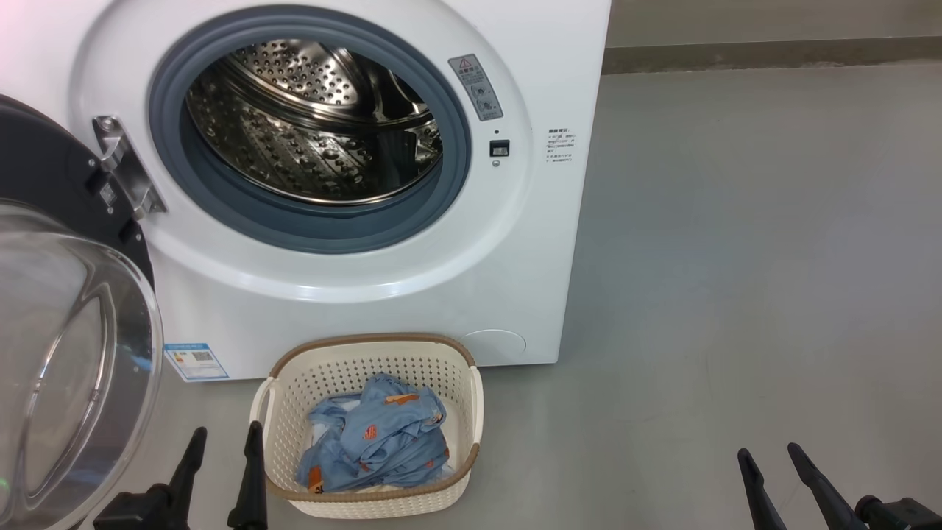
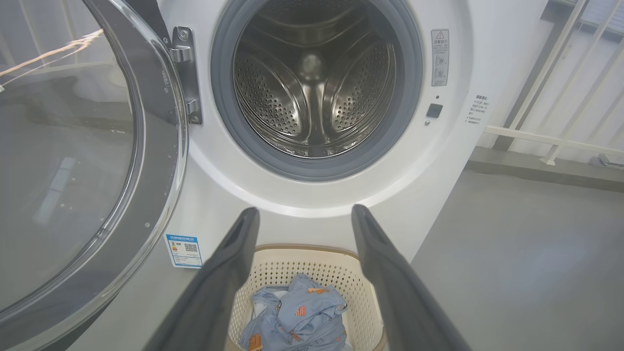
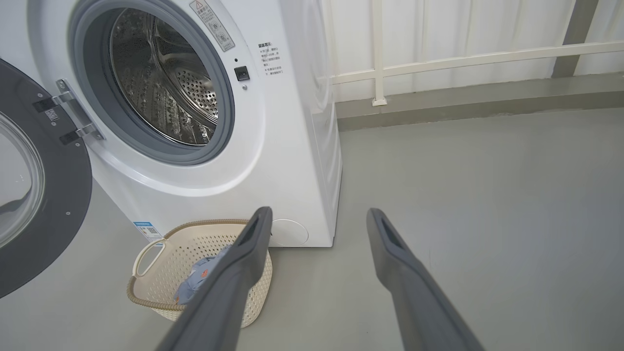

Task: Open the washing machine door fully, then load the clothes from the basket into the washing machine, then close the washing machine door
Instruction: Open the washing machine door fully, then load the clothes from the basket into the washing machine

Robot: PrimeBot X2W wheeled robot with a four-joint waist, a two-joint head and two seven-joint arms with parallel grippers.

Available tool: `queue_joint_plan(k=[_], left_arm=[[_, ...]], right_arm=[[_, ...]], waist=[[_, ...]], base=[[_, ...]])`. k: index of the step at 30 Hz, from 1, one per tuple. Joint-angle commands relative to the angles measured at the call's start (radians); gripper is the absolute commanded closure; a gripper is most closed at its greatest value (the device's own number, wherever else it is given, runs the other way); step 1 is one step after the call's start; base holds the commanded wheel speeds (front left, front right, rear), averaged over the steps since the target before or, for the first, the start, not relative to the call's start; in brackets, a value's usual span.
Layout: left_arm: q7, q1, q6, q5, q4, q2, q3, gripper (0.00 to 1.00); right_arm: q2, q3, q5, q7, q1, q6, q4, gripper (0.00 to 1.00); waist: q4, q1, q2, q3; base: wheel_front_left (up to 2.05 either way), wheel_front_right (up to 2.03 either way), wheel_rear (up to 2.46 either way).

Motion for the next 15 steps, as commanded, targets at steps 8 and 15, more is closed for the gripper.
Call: queue_joint_plan(k=[8, 15], left_arm=[[-0.013, -0.012, -0.008, 0.009, -0.015, 0.004, 0.058, 0.00], [-0.013, -0.017, -0.009, 0.009, 0.002, 0.001, 0.068, 0.00]], right_arm=[[-0.019, 0.015, -0.009, -0.012, -0.041, 0.002, -0.024, 0.00], [-0.018, 0.010, -0.009, -0.012, -0.043, 0.002, -0.023, 0.00]], waist=[[-0.014, 0.0000, 0.0000, 0.002], [-0.017, 0.0000, 0.0000, 0.005]], base=[[0.00, 0.00, 0.00], [0.00, 0.00, 0.00]])
